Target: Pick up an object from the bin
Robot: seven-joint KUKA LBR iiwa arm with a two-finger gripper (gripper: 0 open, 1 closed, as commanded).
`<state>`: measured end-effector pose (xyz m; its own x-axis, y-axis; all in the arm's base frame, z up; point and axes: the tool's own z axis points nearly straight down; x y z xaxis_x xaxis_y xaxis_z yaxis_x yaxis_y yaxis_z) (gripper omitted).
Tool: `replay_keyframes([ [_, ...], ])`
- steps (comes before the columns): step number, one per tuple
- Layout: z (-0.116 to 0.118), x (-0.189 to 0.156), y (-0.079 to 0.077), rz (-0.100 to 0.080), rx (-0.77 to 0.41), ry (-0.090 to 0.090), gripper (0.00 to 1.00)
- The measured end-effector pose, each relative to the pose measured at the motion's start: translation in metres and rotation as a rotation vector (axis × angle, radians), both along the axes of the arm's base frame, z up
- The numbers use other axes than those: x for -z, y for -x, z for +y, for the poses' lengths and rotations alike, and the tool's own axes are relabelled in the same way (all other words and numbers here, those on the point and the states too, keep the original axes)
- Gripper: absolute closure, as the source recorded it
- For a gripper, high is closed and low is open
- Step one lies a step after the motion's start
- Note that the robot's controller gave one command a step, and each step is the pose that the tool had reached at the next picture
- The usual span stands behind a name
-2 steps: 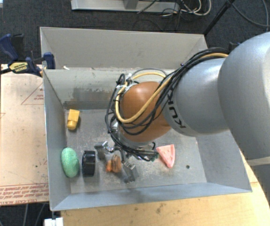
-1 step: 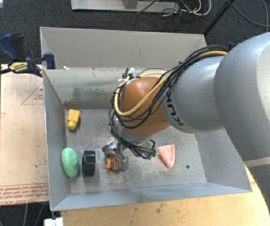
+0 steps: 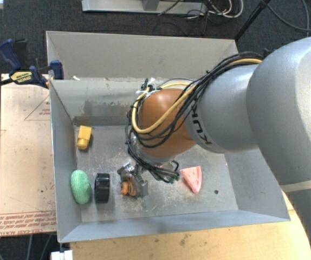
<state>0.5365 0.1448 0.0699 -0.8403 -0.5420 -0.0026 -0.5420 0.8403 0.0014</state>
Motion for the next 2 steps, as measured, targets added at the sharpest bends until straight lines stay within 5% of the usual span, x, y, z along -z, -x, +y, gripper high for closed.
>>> replay_keyframes([
  [1, 0.0247, -0.0974, -0.0218, -0.001, -0.007, 0.0, 1.0],
  [2, 0.0246, -0.0974, -0.0218, -0.001, -0.006, 0.0, 1.0],
])
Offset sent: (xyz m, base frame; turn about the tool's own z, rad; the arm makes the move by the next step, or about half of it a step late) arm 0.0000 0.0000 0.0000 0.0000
